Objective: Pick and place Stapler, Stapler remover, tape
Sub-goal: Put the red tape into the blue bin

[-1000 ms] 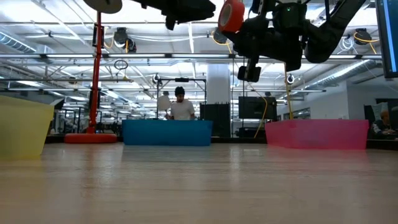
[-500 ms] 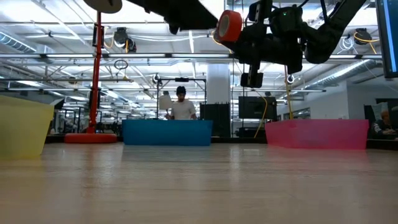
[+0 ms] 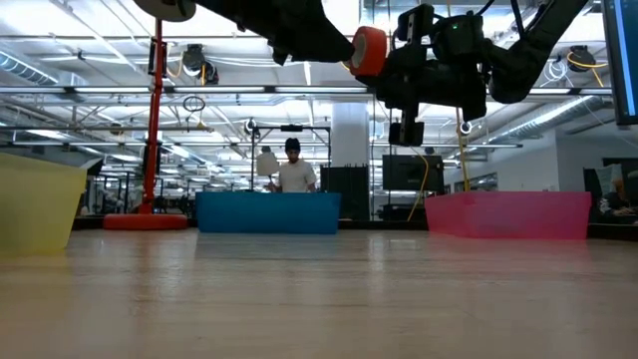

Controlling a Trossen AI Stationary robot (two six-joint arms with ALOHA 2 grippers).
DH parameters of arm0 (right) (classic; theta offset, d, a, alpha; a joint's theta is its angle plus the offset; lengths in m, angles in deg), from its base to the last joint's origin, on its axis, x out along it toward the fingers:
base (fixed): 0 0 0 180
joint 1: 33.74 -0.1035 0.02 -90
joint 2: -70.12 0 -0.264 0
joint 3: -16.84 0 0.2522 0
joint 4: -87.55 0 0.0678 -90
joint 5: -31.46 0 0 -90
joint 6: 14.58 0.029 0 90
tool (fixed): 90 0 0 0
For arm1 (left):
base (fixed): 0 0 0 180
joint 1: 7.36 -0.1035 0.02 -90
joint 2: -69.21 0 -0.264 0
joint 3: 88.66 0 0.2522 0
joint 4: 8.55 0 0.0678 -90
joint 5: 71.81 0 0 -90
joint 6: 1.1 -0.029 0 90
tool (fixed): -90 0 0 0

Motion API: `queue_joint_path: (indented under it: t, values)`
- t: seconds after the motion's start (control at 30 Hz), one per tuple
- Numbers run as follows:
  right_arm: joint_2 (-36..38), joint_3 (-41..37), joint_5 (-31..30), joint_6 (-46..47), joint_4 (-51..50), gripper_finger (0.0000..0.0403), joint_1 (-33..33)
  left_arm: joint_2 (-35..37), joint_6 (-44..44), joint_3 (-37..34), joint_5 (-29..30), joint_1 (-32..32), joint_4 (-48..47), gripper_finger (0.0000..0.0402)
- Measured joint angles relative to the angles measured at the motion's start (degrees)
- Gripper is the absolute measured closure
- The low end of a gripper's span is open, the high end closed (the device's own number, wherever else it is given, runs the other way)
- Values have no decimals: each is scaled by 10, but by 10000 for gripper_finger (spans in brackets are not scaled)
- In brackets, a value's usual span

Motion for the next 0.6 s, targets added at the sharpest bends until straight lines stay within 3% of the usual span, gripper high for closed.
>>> queue_joint_path:
  t: [0.6]
  values:
    - [0, 2, -9, -1, 0, 373, 1, 0, 19, 0, 61, 0, -1, 282]
